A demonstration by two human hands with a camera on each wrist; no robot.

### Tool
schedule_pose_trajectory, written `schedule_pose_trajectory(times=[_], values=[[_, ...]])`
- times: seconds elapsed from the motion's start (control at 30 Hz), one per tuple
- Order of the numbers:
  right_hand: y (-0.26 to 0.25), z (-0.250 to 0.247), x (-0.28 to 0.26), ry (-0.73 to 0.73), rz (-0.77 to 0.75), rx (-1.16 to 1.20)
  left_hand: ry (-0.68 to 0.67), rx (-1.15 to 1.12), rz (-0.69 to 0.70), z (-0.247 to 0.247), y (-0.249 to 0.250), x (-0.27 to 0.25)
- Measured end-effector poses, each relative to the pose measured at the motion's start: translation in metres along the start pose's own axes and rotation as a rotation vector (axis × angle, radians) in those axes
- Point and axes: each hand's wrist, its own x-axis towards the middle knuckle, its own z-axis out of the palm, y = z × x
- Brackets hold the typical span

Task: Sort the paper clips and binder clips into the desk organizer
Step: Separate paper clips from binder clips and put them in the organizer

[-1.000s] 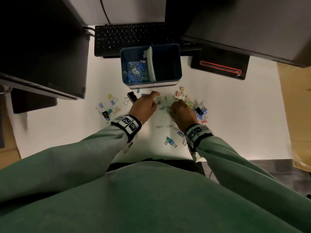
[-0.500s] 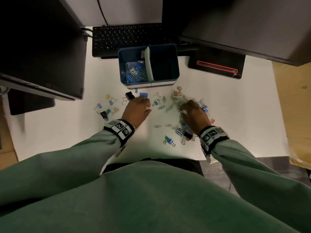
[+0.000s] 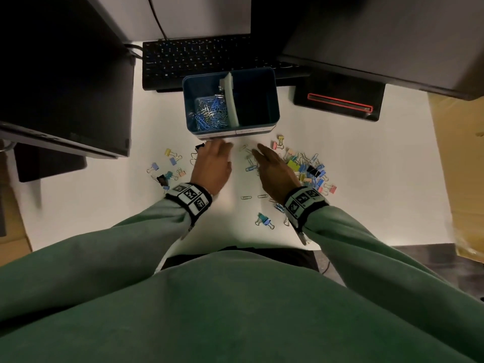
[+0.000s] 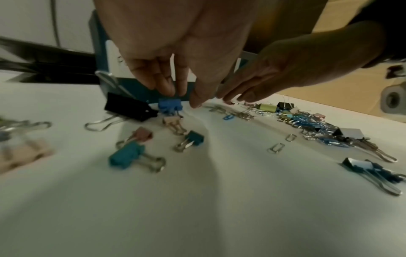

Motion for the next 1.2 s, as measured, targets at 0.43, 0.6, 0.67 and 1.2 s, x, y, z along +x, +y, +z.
schedule_pose_trajectory(times=[0.43,0.6,0.67,1.2], values=[[0.012,0.009,-0.043,-0.148,-0.031,-0.076,-0.318,0.127,0.387,0.033,0.013,-0.062],[0.005,0.02,-0.044,-0.106,-0.123,-0.11,-0.266,-0.116,0.169,0.031,0.024,-0.057],[0.001,0.021,-0.04,-0.051,-0.128,-0.123,-0.238,-0.137,0.149,0.031,0.029,-0.051],[0.003,-0.017,-0.014,-0.072,0.196,0.527,-0.368,-0.423,-0.038,-0.01,0.016,-0.031]])
